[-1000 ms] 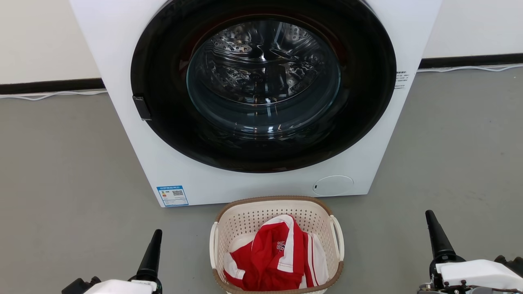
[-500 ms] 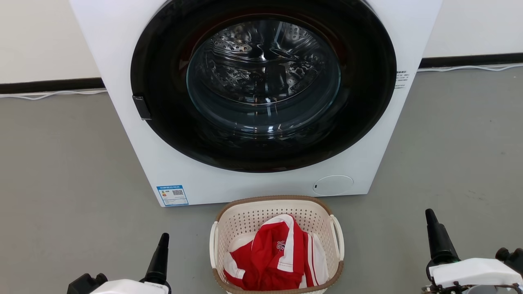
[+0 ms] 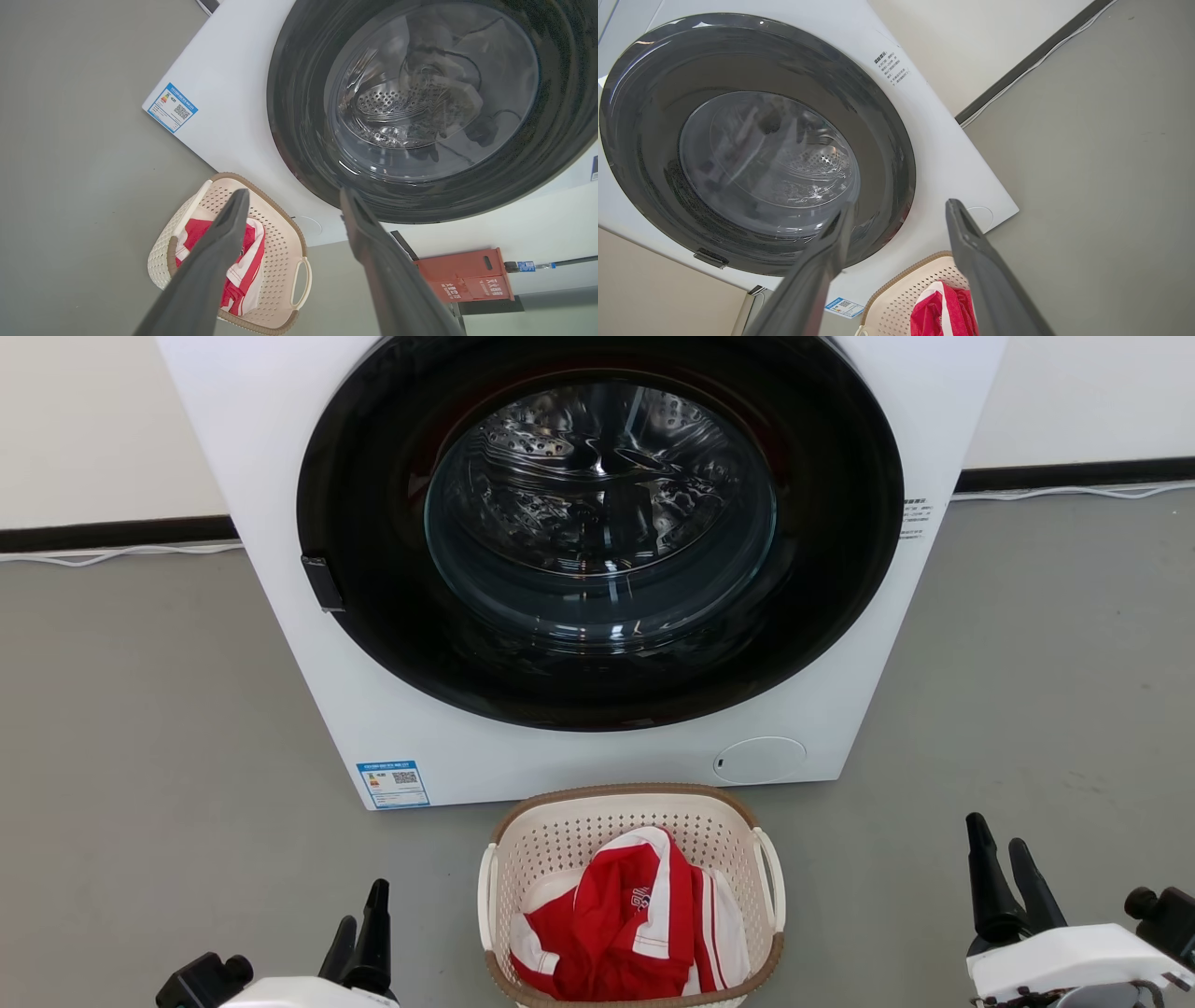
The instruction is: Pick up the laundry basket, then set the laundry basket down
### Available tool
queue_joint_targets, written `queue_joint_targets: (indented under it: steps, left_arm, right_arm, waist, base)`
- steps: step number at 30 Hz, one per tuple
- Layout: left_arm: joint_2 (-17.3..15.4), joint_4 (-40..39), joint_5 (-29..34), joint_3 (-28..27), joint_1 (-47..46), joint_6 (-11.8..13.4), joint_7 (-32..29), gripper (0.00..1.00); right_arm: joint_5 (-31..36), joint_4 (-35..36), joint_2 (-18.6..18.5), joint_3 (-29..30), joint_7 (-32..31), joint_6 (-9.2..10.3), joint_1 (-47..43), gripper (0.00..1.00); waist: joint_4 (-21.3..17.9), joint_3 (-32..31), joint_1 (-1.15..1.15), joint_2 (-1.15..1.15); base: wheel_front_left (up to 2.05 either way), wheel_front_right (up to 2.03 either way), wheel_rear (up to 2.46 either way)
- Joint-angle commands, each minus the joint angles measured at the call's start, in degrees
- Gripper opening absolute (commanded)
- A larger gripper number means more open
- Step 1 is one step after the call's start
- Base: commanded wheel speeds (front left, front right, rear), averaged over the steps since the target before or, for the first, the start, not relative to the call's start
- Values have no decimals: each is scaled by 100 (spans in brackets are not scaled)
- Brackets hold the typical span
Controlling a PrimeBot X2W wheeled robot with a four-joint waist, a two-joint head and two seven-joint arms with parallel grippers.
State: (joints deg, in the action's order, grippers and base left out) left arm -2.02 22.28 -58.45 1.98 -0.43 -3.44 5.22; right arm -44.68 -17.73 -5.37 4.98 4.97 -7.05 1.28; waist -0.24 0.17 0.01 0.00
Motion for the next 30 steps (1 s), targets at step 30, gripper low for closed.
queue_joint_targets:
  steps: [30]
  left_arm:
    - [-70, -461, 2978, -128, -146, 443, 573, 100]
  right_arm:
    - [2397, -185, -507, -423, 598, -36, 427, 100]
  waist:
    - [-4, -26, 0, 0]
  base:
    - [0, 0, 0]
